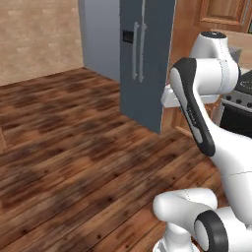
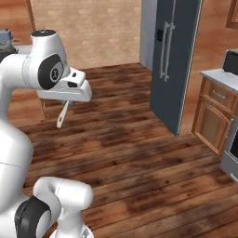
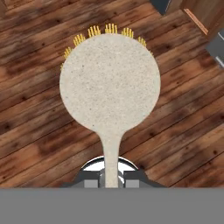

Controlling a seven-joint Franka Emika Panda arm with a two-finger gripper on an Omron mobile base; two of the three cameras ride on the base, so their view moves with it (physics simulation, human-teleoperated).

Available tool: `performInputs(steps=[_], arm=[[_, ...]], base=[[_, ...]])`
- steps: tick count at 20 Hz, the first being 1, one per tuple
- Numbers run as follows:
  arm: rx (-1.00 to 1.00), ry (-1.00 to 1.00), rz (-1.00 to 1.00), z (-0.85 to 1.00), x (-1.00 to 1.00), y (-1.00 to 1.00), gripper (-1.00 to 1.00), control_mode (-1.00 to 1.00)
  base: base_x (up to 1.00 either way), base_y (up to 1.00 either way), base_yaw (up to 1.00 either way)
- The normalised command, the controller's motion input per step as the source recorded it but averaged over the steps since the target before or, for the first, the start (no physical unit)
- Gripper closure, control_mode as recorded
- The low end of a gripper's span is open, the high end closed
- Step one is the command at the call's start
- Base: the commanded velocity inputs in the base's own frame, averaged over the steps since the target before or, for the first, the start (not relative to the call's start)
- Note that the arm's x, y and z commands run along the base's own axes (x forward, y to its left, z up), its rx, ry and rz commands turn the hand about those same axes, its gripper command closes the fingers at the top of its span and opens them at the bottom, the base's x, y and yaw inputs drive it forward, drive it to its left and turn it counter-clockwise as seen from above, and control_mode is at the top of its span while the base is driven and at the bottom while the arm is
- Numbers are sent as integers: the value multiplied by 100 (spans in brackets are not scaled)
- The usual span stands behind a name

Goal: Pick up the dish brush and dish brush from the sink, and place them back in the cabinet, and close the cabinet doors.

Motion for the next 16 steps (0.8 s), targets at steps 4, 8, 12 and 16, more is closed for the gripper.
performInputs(steps=[4, 8, 12, 16], arm=[[0, 0, 0, 0, 0, 0, 100, 100], [0, 0, 0, 0, 0, 0, 100, 100], [0, 0, 0, 0, 0, 0, 100, 100], [0, 0, 0, 0, 0, 0, 100, 100]], base=[[0, 0, -42], [0, 0, -41], [0, 0, -40], [0, 0, -40]])
